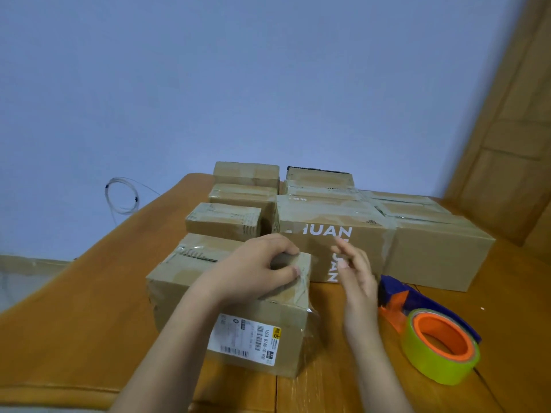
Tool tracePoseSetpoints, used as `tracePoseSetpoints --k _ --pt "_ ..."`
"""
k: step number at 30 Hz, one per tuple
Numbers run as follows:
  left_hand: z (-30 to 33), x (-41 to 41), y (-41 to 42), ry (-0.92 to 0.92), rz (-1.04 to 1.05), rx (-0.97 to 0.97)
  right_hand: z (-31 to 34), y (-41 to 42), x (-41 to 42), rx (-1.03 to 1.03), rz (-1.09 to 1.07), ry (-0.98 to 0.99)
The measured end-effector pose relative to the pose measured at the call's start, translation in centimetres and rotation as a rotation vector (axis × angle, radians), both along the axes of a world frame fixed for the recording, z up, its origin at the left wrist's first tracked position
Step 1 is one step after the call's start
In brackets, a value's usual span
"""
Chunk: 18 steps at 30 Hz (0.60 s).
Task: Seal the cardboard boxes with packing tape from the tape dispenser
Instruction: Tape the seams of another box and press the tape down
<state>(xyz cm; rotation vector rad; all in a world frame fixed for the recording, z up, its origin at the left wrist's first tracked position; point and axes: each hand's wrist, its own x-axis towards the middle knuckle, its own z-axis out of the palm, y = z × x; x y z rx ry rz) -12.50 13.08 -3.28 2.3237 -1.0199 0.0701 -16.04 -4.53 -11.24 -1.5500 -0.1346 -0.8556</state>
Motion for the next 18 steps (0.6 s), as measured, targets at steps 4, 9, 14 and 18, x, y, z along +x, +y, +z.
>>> tracePoseSetpoints --k 4,9,14,18 --pt "-0.1 0.0 -0.1 0.015 0.015 -0.029 0.0 0.9 1.4 0.070 0.166 0.079" --pt "-0.2 0.1 0.0 0.006 -0.006 -0.031 -0.7 1.2 2.0 0.116 0.220 0.106" --pt "-0.1 0.0 -0.1 0.020 -0.026 -0.040 -0.9 1.1 2.0 0.141 0.183 0.087" --pt "0.0 0.0 -0.1 0.019 -0.022 -0.029 -0.9 1.1 2.1 0.150 0.144 0.111"
